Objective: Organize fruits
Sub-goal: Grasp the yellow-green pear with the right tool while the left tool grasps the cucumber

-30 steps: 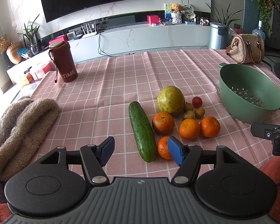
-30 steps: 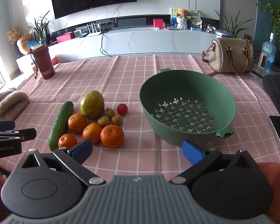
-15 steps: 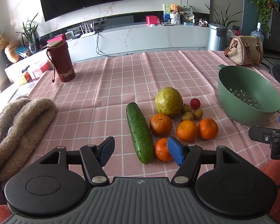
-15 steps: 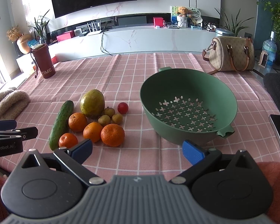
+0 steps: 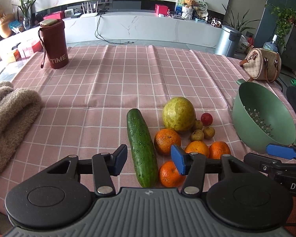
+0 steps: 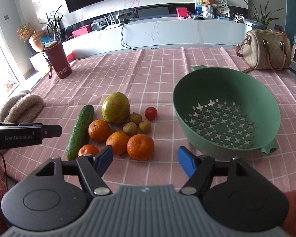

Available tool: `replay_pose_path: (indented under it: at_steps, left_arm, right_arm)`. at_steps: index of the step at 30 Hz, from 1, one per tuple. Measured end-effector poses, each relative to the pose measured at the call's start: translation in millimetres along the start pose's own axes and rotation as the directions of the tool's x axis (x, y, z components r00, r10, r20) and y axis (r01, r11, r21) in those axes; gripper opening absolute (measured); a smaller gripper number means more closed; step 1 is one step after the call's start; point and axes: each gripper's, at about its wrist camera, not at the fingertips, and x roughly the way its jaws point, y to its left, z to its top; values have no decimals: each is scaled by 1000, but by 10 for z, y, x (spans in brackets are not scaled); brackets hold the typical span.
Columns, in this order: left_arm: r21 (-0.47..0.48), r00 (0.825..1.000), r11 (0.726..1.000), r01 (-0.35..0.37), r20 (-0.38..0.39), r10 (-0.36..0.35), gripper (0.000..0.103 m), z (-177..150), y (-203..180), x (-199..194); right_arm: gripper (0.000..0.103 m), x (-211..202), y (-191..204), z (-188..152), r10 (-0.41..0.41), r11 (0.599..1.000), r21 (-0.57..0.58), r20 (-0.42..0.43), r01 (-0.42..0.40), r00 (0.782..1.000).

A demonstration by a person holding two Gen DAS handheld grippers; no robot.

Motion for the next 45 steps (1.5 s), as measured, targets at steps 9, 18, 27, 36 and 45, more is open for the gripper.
replay_pose_path:
  at_steps: [9,18,27,36,45]
  left_arm:
    - [-190,994,981,45,-90,-63,61,211,345,539]
    - [-250,988,967,59,-124,-93,59,245,452,860]
    - [-262,983,962,83,-138,-122,50,250,500,1012]
    - [-267,976,957,117,-147,-160,44,268,524,1033]
    - [-262,976,956,129,-136,-169,44,258,535,1026]
  right_arm:
    - [60,487,193,288,44,996,-85,29,-42,999]
    - [65,1025,302,575,71,994,-80,-3,-71,997]
    - [70,1322,335,613,115,988,-106,0,-115,993]
    - [68,1492,231,647,231,973,-3,-44,-232,972]
    - [58,1525,233,630,275,961,24,-51,-274,960]
